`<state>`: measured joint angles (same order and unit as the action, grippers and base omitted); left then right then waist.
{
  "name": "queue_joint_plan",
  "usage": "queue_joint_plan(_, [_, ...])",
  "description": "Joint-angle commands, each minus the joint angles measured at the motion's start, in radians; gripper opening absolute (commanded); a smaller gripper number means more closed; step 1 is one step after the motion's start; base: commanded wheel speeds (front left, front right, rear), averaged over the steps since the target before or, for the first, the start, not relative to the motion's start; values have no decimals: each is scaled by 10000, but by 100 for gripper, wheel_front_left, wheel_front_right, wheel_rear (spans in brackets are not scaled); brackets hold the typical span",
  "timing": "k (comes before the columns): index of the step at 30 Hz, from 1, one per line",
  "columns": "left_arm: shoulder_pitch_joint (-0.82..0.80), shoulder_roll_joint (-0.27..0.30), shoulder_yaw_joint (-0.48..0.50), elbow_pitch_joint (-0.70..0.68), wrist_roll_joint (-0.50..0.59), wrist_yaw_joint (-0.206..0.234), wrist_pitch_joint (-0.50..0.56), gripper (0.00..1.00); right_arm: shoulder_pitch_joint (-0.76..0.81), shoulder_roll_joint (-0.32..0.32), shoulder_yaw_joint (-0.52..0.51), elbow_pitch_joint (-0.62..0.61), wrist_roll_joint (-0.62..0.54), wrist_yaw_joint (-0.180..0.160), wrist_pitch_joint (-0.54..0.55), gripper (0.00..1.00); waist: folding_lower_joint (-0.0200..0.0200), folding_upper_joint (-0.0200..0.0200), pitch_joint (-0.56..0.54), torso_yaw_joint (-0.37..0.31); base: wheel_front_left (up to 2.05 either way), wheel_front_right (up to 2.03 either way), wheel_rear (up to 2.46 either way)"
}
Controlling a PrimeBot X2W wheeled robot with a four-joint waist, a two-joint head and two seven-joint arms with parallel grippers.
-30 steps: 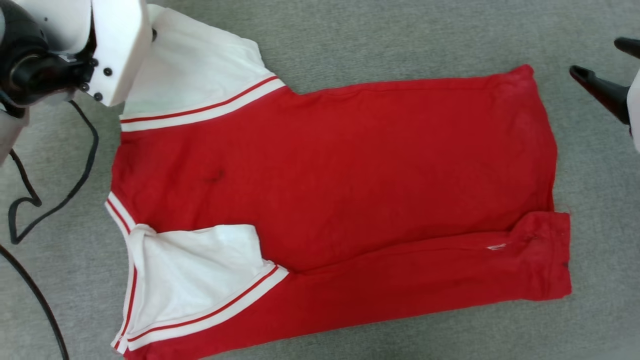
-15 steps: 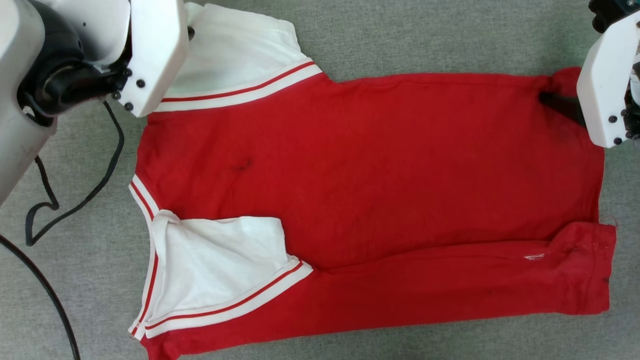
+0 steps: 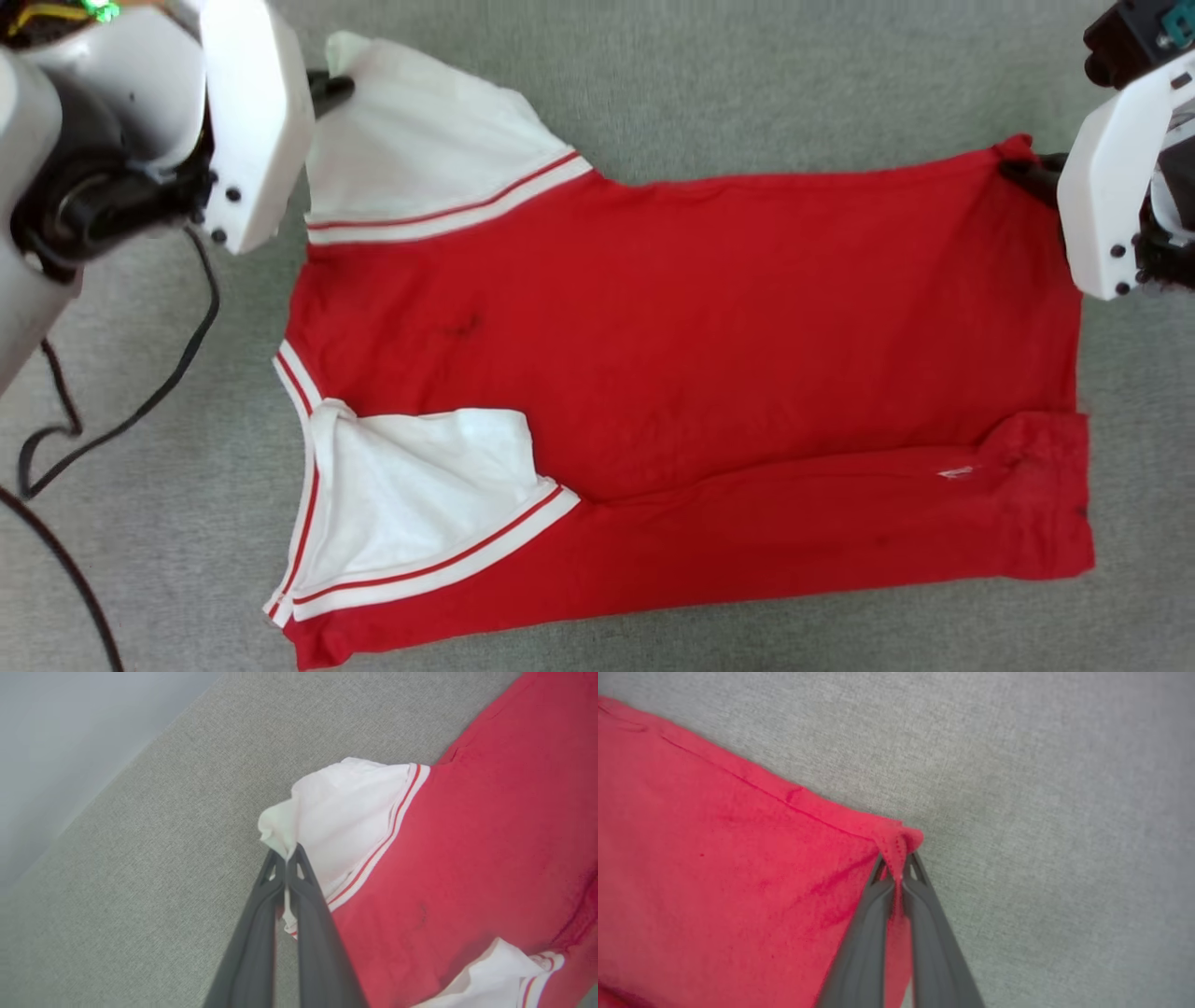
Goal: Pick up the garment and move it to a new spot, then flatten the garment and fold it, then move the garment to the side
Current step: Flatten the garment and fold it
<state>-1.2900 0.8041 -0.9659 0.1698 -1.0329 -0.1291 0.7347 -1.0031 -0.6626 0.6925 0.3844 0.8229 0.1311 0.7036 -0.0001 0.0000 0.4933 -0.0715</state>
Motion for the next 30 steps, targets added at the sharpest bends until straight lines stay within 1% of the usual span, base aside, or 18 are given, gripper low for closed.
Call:
queue_joint_plan(1, [199, 73, -36, -28, -38, 3, -78, 0, 165, -82, 39, -41, 66, -7, -102, 0, 1, 0, -370, -15, 0, 0, 0])
queue_joint_plan(4, [581, 360, -160, -344, 52, 2, -454, 0, 472, -260, 212, -225, 241, -7, -682, 0, 1, 0, -800, 13, 0, 0, 0])
queue_joint_plan(7, [1163, 618, -231, -660, -113, 2, -776, 0, 860, -448, 336, -383, 431, -7, -1129, 0, 1, 0, -1210, 43, 0, 0, 0])
queue_joint_plan(10, [1753, 933, -279, -1084, -249, 103, -1088, 0, 1329, -667, 552, -555, 514, -7, -1501, 0, 1, 0, -1625, 47, 0, 0, 0])
queue_joint_plan(18, [3820, 1905, -760, -2366, -576, 647, -1775, 0, 2782, -1217, 1004, -901, 790, -7, -2408, 0, 1, 0, -2619, 63, 0, 0, 0])
queue_joint_plan(23, [5118, 2321, -1200, -3018, -791, 1062, -2164, 0, 3842, -1510, 1083, -1141, 937, -7, -3002, 0, 1, 0, -2961, 108, 0, 0, 0])
queue_joint_plan(27, [6080, 2358, -1678, -3078, -816, 1292, -2476, 0, 4699, -1476, 1065, -1151, 1100, -7, -3280, 0, 1, 0, -3010, 91, 0, 0, 0])
queue_joint_plan(30, [6674, 2153, -1952, -2862, -938, 1445, -2703, 0, 5066, -1302, 1093, -939, 925, -7, -3446, 0, 1, 0, -2956, 27, 0, 0, 0])
